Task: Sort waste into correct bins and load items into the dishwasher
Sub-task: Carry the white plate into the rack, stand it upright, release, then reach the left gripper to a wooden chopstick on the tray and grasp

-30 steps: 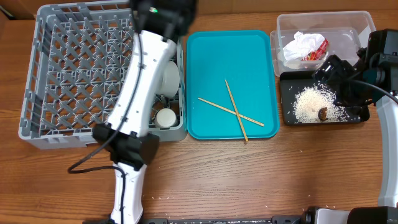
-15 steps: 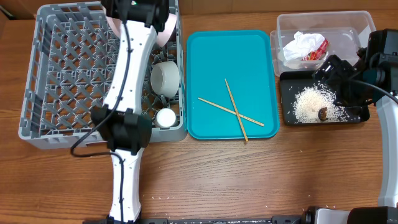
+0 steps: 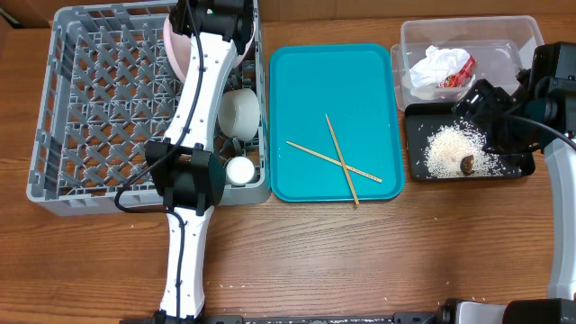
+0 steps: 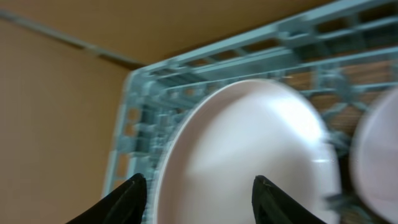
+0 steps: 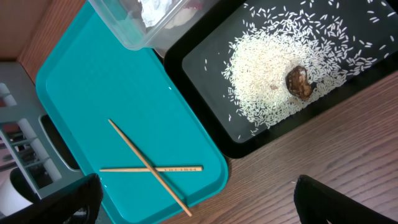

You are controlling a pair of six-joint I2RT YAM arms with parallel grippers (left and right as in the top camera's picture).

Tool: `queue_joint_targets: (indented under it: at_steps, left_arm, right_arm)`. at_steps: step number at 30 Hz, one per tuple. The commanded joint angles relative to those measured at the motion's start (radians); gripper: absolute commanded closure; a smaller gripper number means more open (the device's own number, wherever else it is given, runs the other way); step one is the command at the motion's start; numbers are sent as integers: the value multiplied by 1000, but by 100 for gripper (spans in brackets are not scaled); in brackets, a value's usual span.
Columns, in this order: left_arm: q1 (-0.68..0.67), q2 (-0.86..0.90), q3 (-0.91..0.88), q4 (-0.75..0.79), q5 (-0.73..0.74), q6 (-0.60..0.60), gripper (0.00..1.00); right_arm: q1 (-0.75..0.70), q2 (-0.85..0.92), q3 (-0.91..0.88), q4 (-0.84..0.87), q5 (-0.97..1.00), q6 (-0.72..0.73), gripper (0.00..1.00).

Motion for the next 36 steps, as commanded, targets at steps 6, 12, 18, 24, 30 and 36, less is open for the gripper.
queue_joint_targets:
  at_steps: [6, 12, 18, 24, 30, 36]
  left_arm:
    - [-94, -105, 146, -207, 514, -52, 38]
    - [-241, -108, 126, -372, 1015, -325, 59]
    - [-410, 34, 72, -413, 974, -535, 73]
    - [-479, 142, 68, -461, 821, -764, 68]
    - [-480, 189, 67, -434, 798, -803, 73]
    - [-461, 184, 77, -425, 739, -809, 68]
  right_arm:
    - [-2, -5, 15, 3, 6, -6, 0]
    - [-2, -5, 15, 3, 6, -6, 0]
    - [-2, -5, 14, 3, 6, -6, 0]
    - [-2, -5, 15, 3, 6, -6, 0]
    - [-2, -5, 15, 3, 6, -6, 0]
    - [-2, -5, 15, 3, 6, -6, 0]
